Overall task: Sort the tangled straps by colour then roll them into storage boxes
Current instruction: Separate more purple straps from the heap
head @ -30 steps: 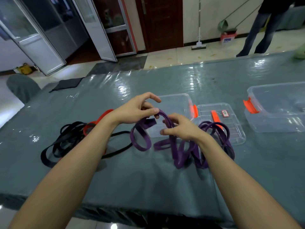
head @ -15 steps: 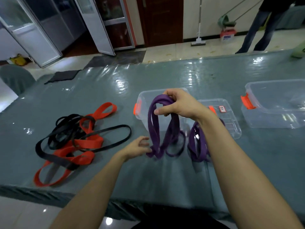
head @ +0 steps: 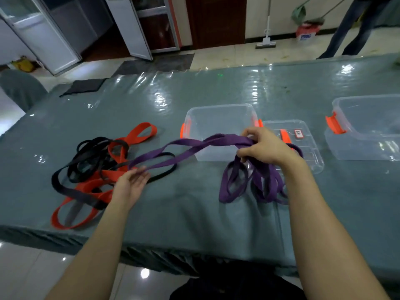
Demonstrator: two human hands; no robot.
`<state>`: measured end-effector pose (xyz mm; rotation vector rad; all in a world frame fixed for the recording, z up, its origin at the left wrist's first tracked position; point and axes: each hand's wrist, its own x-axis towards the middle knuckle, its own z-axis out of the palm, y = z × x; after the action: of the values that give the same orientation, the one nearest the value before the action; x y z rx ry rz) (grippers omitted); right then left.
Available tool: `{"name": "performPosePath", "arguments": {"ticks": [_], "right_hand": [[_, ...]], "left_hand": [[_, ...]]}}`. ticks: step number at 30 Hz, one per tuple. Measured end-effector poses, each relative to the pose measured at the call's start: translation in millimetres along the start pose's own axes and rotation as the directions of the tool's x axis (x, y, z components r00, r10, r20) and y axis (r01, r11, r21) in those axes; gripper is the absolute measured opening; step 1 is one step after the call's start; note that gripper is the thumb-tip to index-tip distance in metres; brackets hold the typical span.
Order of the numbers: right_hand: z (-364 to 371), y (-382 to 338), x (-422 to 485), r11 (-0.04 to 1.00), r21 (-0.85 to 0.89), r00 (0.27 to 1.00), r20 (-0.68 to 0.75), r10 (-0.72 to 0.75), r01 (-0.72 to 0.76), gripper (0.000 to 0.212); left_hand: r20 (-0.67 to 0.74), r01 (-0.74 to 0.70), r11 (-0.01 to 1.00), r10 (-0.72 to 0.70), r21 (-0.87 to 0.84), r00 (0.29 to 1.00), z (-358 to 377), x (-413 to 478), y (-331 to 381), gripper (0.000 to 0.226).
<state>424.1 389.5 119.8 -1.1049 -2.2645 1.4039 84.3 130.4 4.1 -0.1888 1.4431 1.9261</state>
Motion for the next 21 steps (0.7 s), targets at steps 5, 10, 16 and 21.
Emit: {"name": "performPosePath", "arguments": {"ticks": [5, 10, 16, 21], "right_hand": [[26.1, -4.1, 16.5, 0.984, -0.160, 0.996, -0.045, -0.082, 0.074, 0.024], [62.1, -29.8, 22.5, 0.950, -0.287, 0.989, -0.042, -0.144, 0.126, 0.032], [88.1, -91.1, 32.5, 0.917, -0.328, 0.970, -0.015, -0.244, 0.226, 0.018], [117.8, -173.0, 45.7, 0.867, -0.307, 0.919, 0.164, -0.357, 0.392, 0.045]], "left_hand": [[-0.085, -0.070, 0.951, 0.046, -0.302, 0.995, -43.4, -7.8, 29.4, 0.010], [-0.150, -0.015, 0.995, 0.000, -0.102, 0.989, -107.0, -16.4, 33.5, 0.017], [-0.249, 0.095, 0.917, 0.005, 0.387, 0.969, -160.8, -29.3, 70.0, 0.022], [0.109, -0.137, 0.207, 0.140, 0.969, 0.984, -121.8, -48.0, 86.1, 0.056]]}}
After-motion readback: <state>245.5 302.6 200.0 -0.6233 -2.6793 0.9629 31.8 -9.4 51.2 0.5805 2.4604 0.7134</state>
